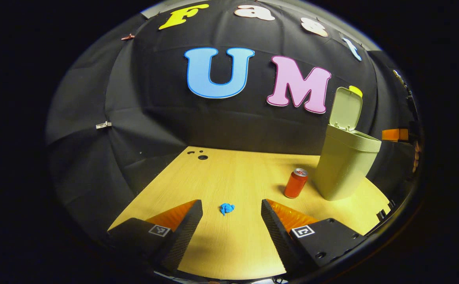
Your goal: Press the lid of the desktop garbage bin to open it, pick up the crumpled paper on the desktop and throw it into the bin, then pick up the pop can on the desktop and drop it into the bin, and finally close the garbage bin lid.
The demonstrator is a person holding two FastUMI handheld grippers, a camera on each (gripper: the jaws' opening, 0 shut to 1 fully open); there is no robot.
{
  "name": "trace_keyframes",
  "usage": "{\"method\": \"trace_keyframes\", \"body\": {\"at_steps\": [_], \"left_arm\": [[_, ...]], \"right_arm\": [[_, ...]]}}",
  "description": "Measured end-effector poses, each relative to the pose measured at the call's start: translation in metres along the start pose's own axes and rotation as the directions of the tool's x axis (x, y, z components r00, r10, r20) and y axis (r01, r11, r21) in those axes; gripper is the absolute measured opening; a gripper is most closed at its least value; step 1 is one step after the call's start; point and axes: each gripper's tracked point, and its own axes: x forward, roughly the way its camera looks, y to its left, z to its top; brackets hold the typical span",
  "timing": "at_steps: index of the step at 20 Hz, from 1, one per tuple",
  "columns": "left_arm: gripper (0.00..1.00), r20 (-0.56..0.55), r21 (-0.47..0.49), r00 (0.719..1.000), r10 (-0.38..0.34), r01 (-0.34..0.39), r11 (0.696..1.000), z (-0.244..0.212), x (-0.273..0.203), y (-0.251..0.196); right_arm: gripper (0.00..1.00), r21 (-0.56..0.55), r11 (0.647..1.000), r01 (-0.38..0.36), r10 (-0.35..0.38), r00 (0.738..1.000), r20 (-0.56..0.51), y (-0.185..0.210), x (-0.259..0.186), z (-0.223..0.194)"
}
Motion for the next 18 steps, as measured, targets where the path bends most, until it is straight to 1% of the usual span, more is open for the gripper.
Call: {"method": "trace_keyframes", "body": {"at_steps": [3,6,7,8,9,11,12,13,14,15,16,18], "left_arm": [[0.96,-0.014,-0.029,1.0,0.011,-0.012,1.0,-0.005,0.009,0.005],[0.96,-0.045,-0.025,0.998,0.053,-0.054,0.998,-0.014,0.023,0.013],[0.98,-0.055,-0.026,0.997,0.062,-0.064,0.998,-0.018,0.029,0.013],[0.96,-0.061,-0.032,0.996,0.065,-0.067,0.997,-0.019,0.037,0.014],[0.96,-0.071,-0.036,0.995,0.066,-0.068,0.997,-0.022,0.045,0.013],[0.96,-0.093,-0.024,0.992,0.08,-0.082,0.996,-0.03,0.062,0.013],[0.95,-0.098,-0.018,0.991,0.09,-0.092,0.996,-0.033,0.073,0.014],[0.96,-0.111,-0.018,0.989,0.098,-0.101,0.995,-0.038,0.081,0.014],[0.99,-0.134,-0.026,0.985,0.108,-0.113,0.993,-0.045,0.092,0.015],[0.96,-0.156,-0.042,0.981,0.117,-0.125,0.991,-0.053,0.102,0.015],[0.96,-0.173,-0.058,0.977,0.122,-0.134,0.989,-0.059,0.111,0.014],[0.96,-0.191,-0.06,0.973,0.131,-0.145,0.988,-0.066,0.128,0.011]], "right_arm": [[0.05,0.001,1.0,-0.027,0.027,1.0,-0.013,0.01,0.001,-0.014],[0.06,-0.01,0.999,-0.051,0.05,0.998,-0.046,0.013,0.005,-0.03],[0.07,-0.013,0.998,-0.06,0.059,0.996,-0.068,0.012,0.007,-0.037],[0.11,-0.011,0.998,-0.069,0.068,0.994,-0.088,0.012,0.007,-0.042],[0.17,-0.007,0.997,-0.081,0.079,0.991,-0.105,0.013,0.006,-0.048],[0.5,-0.002,0.995,-0.104,0.103,0.986,-0.134,0.014,0.006,-0.06],[0.73,-0.008,0.994,-0.107,0.105,0.984,-0.147,0.013,0.004,-0.065],[0.79,-0.015,0.993,-0.114,0.11,0.98,-0.165,0.012,0.004,-0.072],[0.9,-0.021,0.992,-0.121,0.116,0.977,-0.18,0.013,0.002,-0.078],[0.98,-0.03,0.992,-0.121,0.113,0.975,-0.191,0.011,0.002,-0.082],[1.0,-0.035,0.992,-0.124,0.115,0.974,-0.198,0.01,-0.001,-0.084],[1.0,-0.039,0.991,-0.127,0.116,0.969,-0.22,0.004,-0.005,-0.091]]}}
